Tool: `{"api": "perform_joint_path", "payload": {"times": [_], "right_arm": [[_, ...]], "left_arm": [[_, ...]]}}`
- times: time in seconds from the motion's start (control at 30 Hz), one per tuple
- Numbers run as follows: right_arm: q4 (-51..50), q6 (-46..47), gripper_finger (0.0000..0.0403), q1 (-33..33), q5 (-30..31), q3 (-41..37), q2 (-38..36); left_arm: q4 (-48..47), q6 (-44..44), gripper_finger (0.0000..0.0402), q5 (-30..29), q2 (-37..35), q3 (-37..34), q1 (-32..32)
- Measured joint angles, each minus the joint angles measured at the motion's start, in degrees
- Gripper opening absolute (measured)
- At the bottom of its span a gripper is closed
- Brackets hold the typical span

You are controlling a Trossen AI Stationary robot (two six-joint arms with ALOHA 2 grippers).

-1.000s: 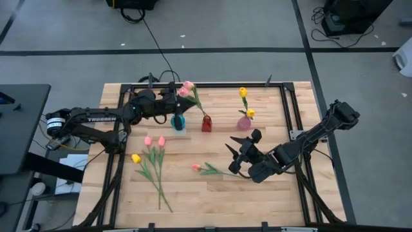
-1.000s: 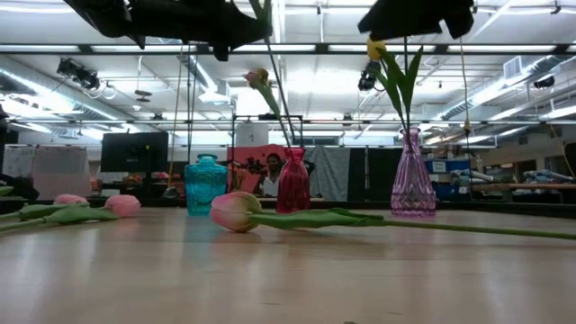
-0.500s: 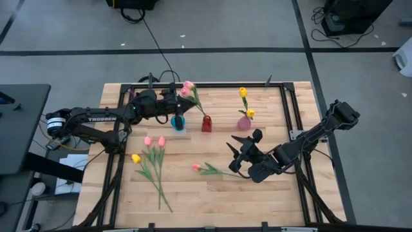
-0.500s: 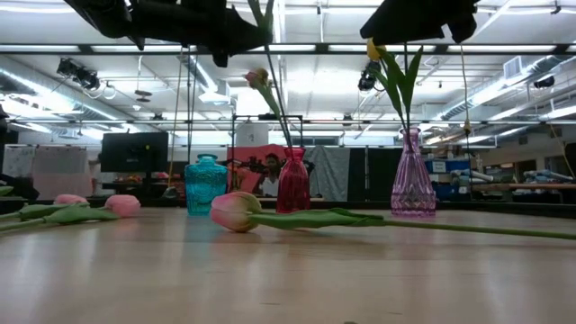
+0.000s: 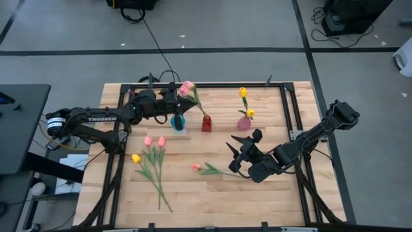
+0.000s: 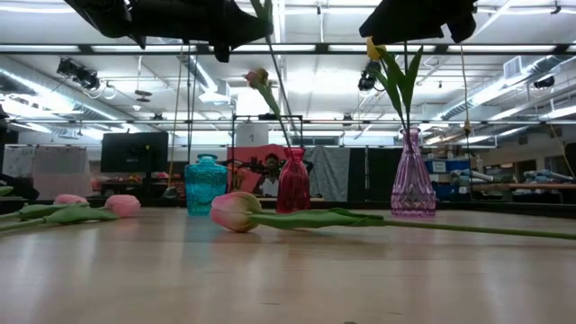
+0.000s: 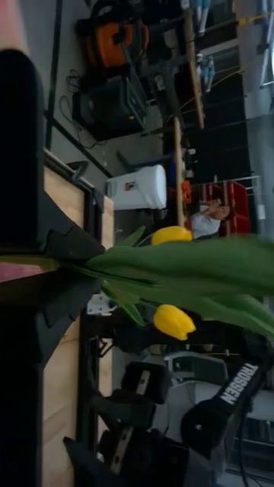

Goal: Sort flowers into vase by color
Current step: Put the top pink flower into the red vase

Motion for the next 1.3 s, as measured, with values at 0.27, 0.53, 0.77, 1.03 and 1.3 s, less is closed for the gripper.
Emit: {"api": "perform_joint_path", "payload": {"times": [0.27,0.53,0.77,1.03,1.3], "right_arm": [[0.35,-0.66,0.0170,0.00,0.01,0.00,0.00],[1.20,-1.07,0.0170,-0.04,0.13,0.00,0.00],[1.19,-1.07,0.0170,-0.11,0.13,0.00,0.00],[1.11,-1.42,0.0170,-0.39,-3.67,0.00,0.00],[-0.17,0.49,0.0170,-2.80,-18.22,0.00,0.00]], "left_arm": [[-1.62,-1.09,0.0029,0.99,0.00,0.02,0.00],[-4.83,-1.20,0.0029,1.74,0.56,0.02,0.00],[-5.21,-1.18,0.0029,3.45,5.11,0.02,0.00],[-1.39,-1.26,0.0029,4.37,12.43,0.02,0.00],[-1.72,-2.80,0.0079,4.39,14.11,0.04,0.00]]}}
